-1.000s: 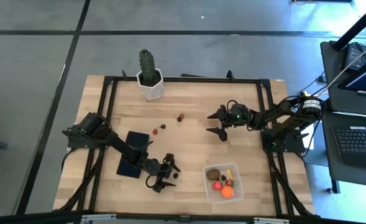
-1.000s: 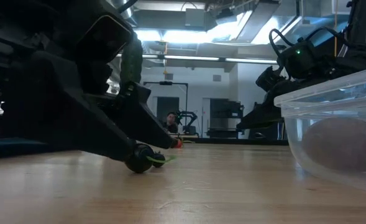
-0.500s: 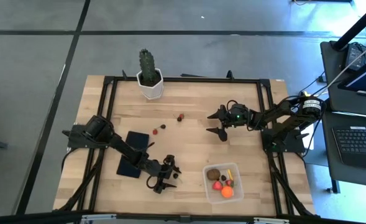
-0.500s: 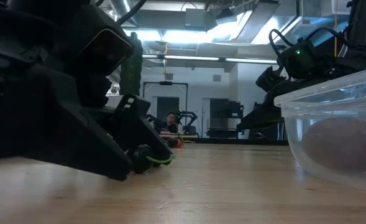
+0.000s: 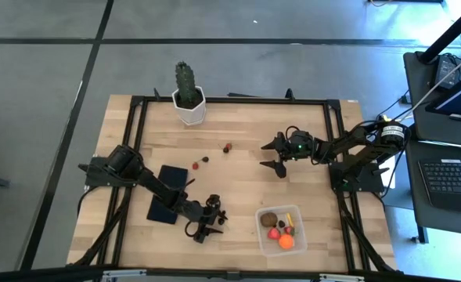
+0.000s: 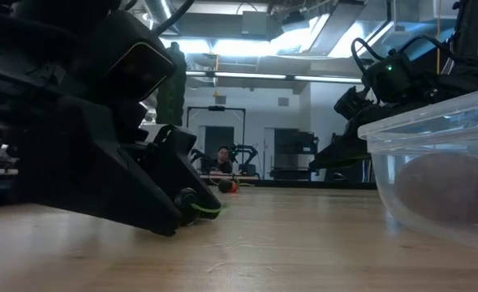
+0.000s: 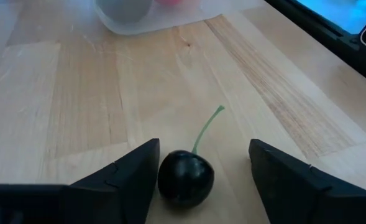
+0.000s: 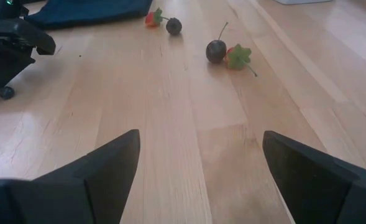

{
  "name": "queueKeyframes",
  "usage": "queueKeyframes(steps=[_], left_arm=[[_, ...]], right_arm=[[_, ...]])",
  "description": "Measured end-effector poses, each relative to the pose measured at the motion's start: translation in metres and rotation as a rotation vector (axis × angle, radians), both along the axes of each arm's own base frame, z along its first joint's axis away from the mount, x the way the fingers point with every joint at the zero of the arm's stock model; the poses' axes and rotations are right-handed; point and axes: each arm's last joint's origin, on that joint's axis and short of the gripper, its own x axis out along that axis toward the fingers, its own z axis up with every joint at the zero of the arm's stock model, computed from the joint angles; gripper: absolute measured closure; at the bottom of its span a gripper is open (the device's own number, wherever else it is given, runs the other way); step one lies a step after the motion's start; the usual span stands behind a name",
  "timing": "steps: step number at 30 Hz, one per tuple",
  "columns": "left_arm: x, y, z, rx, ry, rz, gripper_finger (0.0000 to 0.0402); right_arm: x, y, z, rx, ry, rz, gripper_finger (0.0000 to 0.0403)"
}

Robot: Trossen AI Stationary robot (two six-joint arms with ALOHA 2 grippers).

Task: Pick and placing Produce into tupperware
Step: Put the bottom cherry into the transparent bin

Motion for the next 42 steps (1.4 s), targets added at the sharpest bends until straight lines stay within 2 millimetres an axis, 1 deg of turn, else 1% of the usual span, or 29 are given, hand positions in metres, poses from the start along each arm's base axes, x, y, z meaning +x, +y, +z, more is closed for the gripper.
queueKeyframes(steps=[9,16,27,32,36,38,40,42], left_arm=[[0.0,0.0,-0.001,0.005,0.011,-0.001,0.0198],[0.003,0.006,-0.001,-0.012,0.022,-0.019,0.0225],[0.004,0.01,-0.001,-0.024,0.028,-0.03,0.0295],[0.006,0.014,-0.001,-0.055,0.04,-0.041,0.0299],[0.008,0.017,0.0,-0.074,0.045,-0.041,0.0286],[0.009,0.021,0.004,-0.08,0.047,-0.043,0.0288],[0.011,0.026,0.011,-0.086,0.026,-0.031,0.0298],[0.013,0.031,0.018,-0.095,0.001,-0.018,0.03]], right_arm=[[0.0,0.0,0.0,0.0,0.0,0.0,0.0063],[0.0,0.0,0.0,0.0,0.0,0.0,0.0063],[0.0,0.0,0.0,0.0,0.0,0.0,0.0063],[0.0,0.0,0.0,0.0,0.0,0.0,0.0063],[0.0,0.0,0.0,0.006,-0.001,-0.003,0.0063],[0.0,0.0,0.0,0.022,-0.002,-0.01,0.0063],[0.0,0.0,0.0,0.026,-0.002,-0.012,0.0063],[0.0,0.0,0.0,0.03,-0.002,-0.013,0.0063]])
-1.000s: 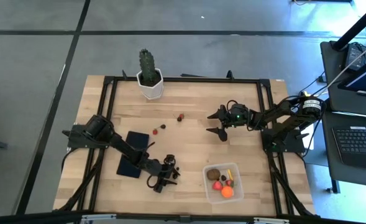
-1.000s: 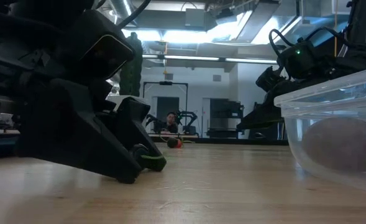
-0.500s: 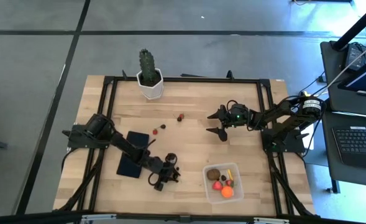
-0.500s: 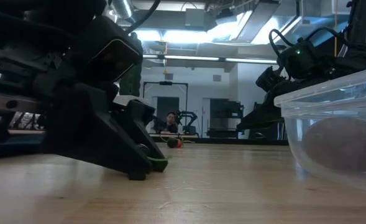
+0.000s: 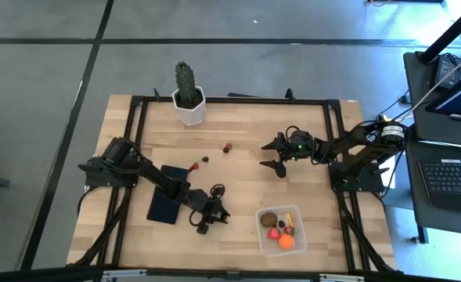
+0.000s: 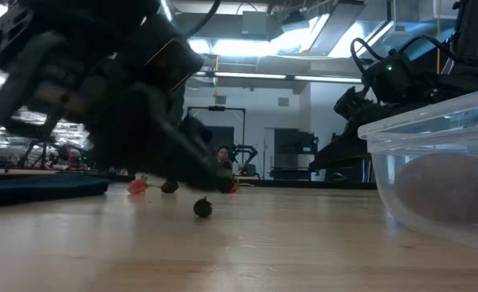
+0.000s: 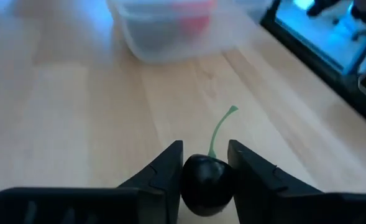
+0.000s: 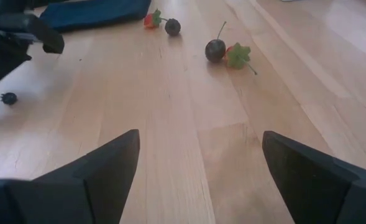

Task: Pick and placing Produce into tupperware
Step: Put the bottom cherry into the transparent bin

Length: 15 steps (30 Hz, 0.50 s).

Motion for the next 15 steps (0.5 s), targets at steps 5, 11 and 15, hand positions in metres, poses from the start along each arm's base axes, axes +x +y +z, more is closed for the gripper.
queueKeyframes(steps=[5,11,15], left_arm=[[0.007,0.014,0.024,-0.056,-0.06,0.069,0.03],[0.038,0.03,0.064,-0.053,0.06,0.187,0.0301],[0.064,0.031,0.103,0.062,0.11,0.157,0.0298]], right_arm=[[0.0,0.0,0.0,0.018,-0.001,-0.008,0.0063],[0.0,0.0,0.0,0.013,-0.003,-0.006,0.0063],[0.0,0.0,0.0,0.013,-0.003,-0.006,0.0063]])
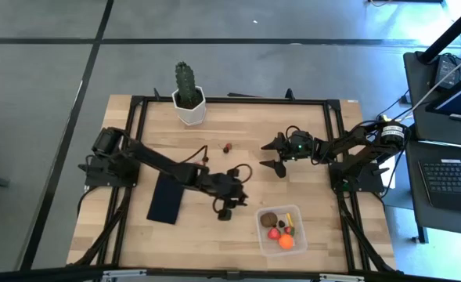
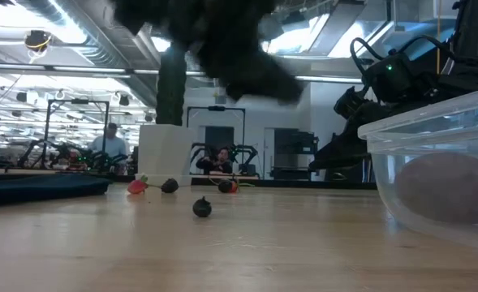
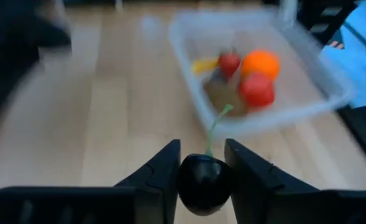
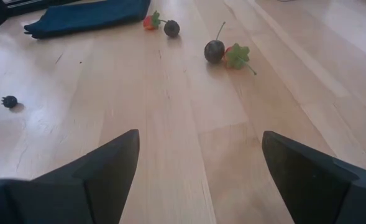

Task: Pick and placing Produce into tupperware
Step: Put the bottom cherry into the transparent bin

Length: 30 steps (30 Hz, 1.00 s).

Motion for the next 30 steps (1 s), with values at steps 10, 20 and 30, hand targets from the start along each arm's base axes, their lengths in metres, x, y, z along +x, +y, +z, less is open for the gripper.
queueKeyframes(steps=[10,20,30], left_arm=[[0.028,-0.002,0.058,0.041,-0.052,-0.025,0.0301],[0.077,-0.008,0.03,0.028,0.01,-0.059,0.0298],[0.118,-0.035,-0.006,-0.004,0.025,-0.165,0.0298]], right_arm=[[0.0,0.0,0.0,0.001,0.004,0.0,0.0063],[-0.002,0.001,-0.004,0.017,0.041,-0.001,0.0063],[-0.005,0.002,-0.01,0.038,0.11,0.0,0.0063]])
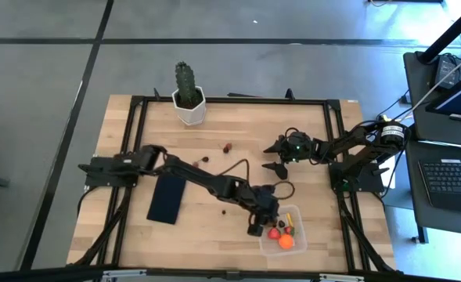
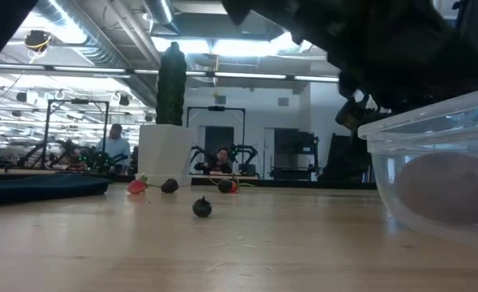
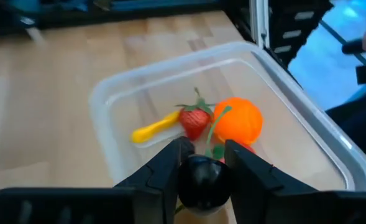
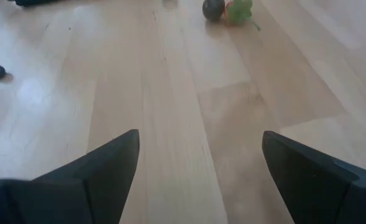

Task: Pick and placing Produce into tupperware
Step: Put the bottom cherry into the transparent bin, then put the blueberry into the transparent bin

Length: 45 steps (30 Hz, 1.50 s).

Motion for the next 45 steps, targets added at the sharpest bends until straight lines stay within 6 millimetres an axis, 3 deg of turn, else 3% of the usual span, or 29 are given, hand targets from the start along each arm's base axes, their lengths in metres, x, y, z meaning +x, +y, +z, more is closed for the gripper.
queueKeyframes(steps=[6,11,25,31,35,40,45], left_arm=[[0.005,-0.005,-0.019,0.006,0.03,-0.006,0.0292],[0.005,-0.006,-0.02,0.004,0.034,0.003,0.0289],[0.004,-0.006,-0.017,0.006,0.031,0.002,0.0234],[0.0,-0.005,0.005,-0.003,-0.007,-0.039,0.0174],[-0.014,0.008,0.028,0.045,0.061,-0.027,0.0142],[-0.039,0.031,0.075,0.078,0.083,0.005,0.013],[-0.071,0.035,0.083,0.09,0.044,0.004,0.0134]], right_arm=[[-0.001,0.0,-0.001,0.006,0.013,-0.001,0.0063],[-0.001,0.0,-0.001,0.006,0.013,-0.001,0.0063],[-0.001,0.0,-0.001,0.028,0.012,-0.014,0.0063],[-0.001,0.0,-0.002,0.037,0.027,-0.016,0.0063],[-0.002,0.001,-0.003,0.042,0.039,-0.017,0.0063],[-0.002,0.001,-0.004,0.07,0.043,-0.033,0.0063],[-0.002,0.001,-0.003,0.076,0.039,-0.037,0.0063]])
